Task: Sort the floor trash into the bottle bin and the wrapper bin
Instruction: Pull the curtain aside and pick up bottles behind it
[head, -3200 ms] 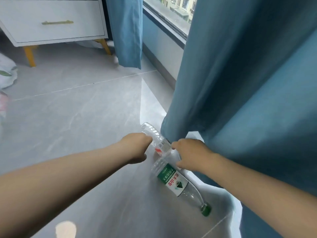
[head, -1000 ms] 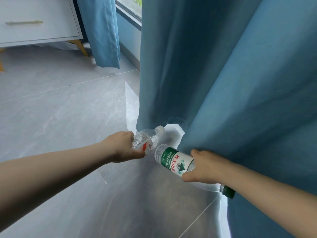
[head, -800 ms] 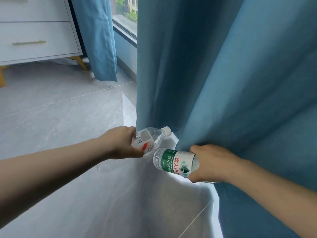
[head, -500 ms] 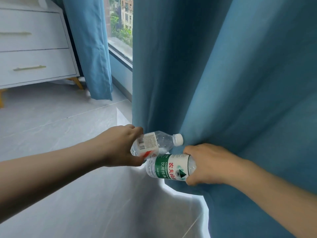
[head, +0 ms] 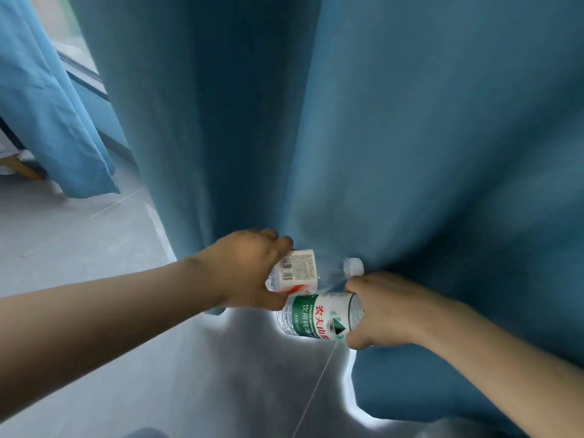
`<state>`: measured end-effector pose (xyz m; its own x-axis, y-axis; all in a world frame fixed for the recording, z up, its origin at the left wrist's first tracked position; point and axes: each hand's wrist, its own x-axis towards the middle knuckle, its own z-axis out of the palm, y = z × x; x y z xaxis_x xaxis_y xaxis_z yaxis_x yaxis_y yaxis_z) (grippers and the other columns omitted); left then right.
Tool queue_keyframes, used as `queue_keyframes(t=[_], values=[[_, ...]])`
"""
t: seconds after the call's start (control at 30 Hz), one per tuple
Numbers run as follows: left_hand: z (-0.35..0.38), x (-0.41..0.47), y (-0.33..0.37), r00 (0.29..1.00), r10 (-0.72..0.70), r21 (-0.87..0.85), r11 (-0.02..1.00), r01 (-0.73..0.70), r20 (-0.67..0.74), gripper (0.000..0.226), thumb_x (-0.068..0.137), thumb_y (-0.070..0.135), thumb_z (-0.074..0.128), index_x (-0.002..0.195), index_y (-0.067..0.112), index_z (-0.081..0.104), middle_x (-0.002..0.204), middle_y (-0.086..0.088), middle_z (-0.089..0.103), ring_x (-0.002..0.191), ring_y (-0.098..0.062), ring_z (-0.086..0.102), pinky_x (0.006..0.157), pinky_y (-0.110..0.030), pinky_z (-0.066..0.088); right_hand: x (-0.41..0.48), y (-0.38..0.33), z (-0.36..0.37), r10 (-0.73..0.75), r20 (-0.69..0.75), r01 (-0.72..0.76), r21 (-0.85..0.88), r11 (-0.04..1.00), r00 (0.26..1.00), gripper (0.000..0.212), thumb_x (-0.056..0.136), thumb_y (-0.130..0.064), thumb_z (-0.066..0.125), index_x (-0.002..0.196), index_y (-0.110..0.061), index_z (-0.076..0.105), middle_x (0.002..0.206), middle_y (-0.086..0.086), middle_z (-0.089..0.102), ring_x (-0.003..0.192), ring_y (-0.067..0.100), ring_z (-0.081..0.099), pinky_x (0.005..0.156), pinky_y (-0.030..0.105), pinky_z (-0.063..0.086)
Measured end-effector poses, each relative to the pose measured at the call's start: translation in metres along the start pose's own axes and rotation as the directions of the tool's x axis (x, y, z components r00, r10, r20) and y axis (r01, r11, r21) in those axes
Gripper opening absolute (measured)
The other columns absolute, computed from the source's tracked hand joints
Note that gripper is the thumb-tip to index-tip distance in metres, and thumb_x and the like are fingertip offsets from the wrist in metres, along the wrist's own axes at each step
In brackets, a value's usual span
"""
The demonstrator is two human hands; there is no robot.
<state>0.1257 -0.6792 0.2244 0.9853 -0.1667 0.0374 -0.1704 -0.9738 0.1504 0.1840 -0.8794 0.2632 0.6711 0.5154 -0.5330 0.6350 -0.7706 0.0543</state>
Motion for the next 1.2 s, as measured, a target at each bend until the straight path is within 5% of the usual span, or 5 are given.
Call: queue_keyframes(t=[0.3, 0.5, 0.8, 1.03, 1.2], values=[[-0.047, 0.046, 0.050, 0.961, 0.276, -0.080, 0.959, -0.274, 0.014, 0.062, 0.072, 0.069, 0.056, 0.121, 0.031, 0.047, 0.101, 0.007, 0.056, 0.091, -0.017, 0.060, 0.079, -0.032, 0.052, -0.078, 0.026, -0.018, 0.242, 0.016, -0.240, 0.207, 0.948, 0.970, 0.043, 0.068, -0.044, 0.072, 0.099, -0.027, 0.048, 0.094, -0.007, 0.053, 0.080, 0.015, 0.053, 0.051, 0.022, 0.035], [-0.076, 0.055, 0.110, 0.879, 0.475, -0.036, 0.880, -0.474, 0.042, 0.055, 0.073, 0.071, 0.055, 0.105, 0.027, 0.050, 0.096, 0.006, 0.055, 0.089, -0.017, 0.058, 0.077, -0.030, 0.050, -0.148, 0.033, -0.012, 0.442, 0.020, -0.433, 0.241, 0.868, 0.897, 0.041, 0.071, -0.042, 0.070, 0.101, -0.024, 0.050, 0.092, -0.004, 0.054, 0.080, 0.018, 0.052, 0.049, 0.021, 0.032], [-0.115, 0.054, 0.217, 0.666, 0.743, -0.009, 0.668, -0.744, 0.062, 0.053, 0.074, 0.069, 0.053, 0.101, 0.024, 0.048, 0.094, 0.004, 0.054, 0.079, -0.018, 0.054, 0.071, -0.031, 0.048, -0.269, 0.042, 0.012, 0.697, 0.114, -0.672, 0.413, 0.615, 0.708, 0.040, 0.072, -0.042, 0.068, 0.103, -0.025, 0.049, 0.083, -0.010, 0.045, 0.067, 0.005, 0.043, 0.049, 0.021, 0.028], [-0.122, 0.054, 0.325, 0.488, 0.871, -0.062, 0.491, -0.869, 0.057, 0.048, 0.074, 0.070, 0.055, 0.091, 0.026, 0.044, 0.089, 0.007, 0.053, 0.077, -0.017, 0.052, 0.064, -0.028, 0.038, -0.353, 0.069, 0.038, 0.810, 0.207, -0.784, 0.463, 0.414, 0.549, 0.058, 0.073, -0.043, 0.069, 0.124, -0.024, 0.049, 0.109, -0.006, 0.057, 0.097, 0.015, 0.056, 0.078, 0.026, 0.049], [-0.122, 0.050, 0.406, 0.371, 0.927, -0.083, 0.375, -0.923, 0.062, 0.047, 0.074, 0.069, 0.055, 0.088, 0.026, 0.042, 0.082, 0.007, 0.046, 0.071, -0.016, 0.048, 0.061, -0.028, 0.034, -0.404, 0.088, 0.064, 0.875, 0.252, -0.849, 0.454, 0.270, 0.413, 0.062, 0.073, -0.044, 0.070, 0.128, -0.025, 0.049, 0.110, -0.004, 0.060, 0.098, 0.018, 0.059, 0.082, 0.029, 0.052]])
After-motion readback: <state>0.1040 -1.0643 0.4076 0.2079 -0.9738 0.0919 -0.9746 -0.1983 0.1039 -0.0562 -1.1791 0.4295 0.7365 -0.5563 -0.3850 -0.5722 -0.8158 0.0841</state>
